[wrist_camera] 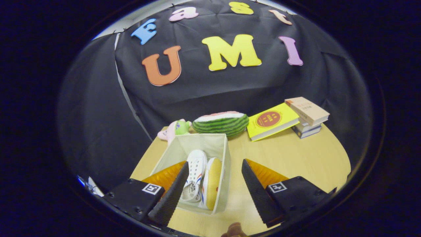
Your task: Open the storage box then place both shoes into the box .Put the left shoe in first, then the right shoe, with the right side of both shoes facing outward in a uniform manner.
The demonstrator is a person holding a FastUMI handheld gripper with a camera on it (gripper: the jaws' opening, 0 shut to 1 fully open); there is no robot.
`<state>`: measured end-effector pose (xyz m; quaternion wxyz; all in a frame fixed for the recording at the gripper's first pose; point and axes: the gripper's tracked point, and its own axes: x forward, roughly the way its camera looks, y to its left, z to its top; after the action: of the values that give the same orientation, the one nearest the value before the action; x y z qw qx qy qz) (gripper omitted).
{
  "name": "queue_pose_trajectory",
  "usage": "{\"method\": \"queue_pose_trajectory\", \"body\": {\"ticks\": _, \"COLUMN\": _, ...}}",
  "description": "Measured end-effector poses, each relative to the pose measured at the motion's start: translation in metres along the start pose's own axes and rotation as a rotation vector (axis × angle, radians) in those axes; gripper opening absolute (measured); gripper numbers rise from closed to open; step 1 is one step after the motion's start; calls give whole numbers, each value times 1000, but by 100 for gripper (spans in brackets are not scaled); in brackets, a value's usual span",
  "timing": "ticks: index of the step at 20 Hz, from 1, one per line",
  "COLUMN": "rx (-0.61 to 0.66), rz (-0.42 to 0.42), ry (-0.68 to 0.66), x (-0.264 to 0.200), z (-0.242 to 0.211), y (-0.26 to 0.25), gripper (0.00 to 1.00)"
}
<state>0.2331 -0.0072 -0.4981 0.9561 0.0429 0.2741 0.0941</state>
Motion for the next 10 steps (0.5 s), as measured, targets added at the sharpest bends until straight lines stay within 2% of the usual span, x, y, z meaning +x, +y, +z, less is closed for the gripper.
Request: {"method": "queue_pose_trajectory", "body": {"ticks": 10, "rx": -28, "rz": -28, "ry": -296, "x": -93, "z": 55, "y": -6, "gripper": 100}}
